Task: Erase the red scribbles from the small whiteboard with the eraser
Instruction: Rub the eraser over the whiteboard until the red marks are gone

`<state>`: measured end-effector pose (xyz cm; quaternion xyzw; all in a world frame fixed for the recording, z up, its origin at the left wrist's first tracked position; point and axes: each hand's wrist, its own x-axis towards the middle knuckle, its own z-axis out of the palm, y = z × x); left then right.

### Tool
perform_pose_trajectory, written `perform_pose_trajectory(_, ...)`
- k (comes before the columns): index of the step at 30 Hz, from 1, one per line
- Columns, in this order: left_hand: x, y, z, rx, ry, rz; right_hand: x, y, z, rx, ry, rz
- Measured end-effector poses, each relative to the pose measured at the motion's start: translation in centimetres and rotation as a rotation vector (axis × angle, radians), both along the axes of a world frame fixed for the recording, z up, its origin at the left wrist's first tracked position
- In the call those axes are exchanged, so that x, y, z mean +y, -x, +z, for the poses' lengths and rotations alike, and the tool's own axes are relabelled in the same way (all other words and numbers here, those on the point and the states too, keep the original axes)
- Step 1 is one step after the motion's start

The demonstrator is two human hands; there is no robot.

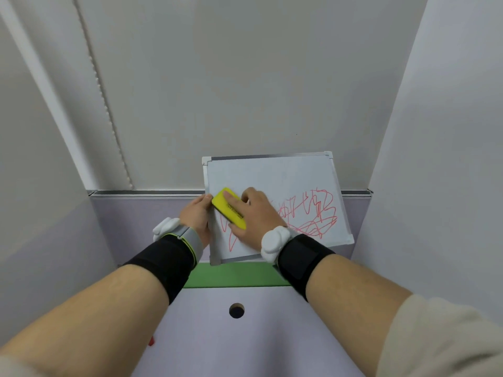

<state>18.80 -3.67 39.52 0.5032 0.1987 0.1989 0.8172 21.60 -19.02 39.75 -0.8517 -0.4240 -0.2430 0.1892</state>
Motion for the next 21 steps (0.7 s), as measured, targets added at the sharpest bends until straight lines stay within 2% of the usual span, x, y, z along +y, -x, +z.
perform_pose_trajectory(4,0.2,0.1,0.2,0.007,0.025,0.017,-1.4,-1.6,1.1,0.142,-0.161,-0.257)
perform_pose_trajectory(8,0.1,0.1,0.2,-0.006,0.022,-0.007,-0.2,0.7,-0.7,0.025,0.03,0.042)
perform_pose_trajectory(9,0.1,0.1,0.1,-0.005,0.028,-0.012,-0.4,0.4,-0.7,0.005,0.038,0.053)
perform_pose_trajectory(13,-0.3,0.1,0.2,-0.011,0.045,0.002,-0.3,-0.6,0.6,0.118,-0.171,-0.21)
perform_pose_trajectory(17,-0.2,-0.1,0.0,-0.001,0.028,-0.006,0.5,0.4,0.2,0.028,-0.027,-0.063)
perform_pose_trajectory(20,0.2,0.0,-0.1,0.004,0.04,-0.004,-0.8,-0.9,0.9,0.108,-0.139,-0.246)
perform_pose_trajectory(21,0.3,0.1,0.0,0.002,0.039,0.004,-0.9,-0.6,0.7,0.116,-0.141,-0.231)
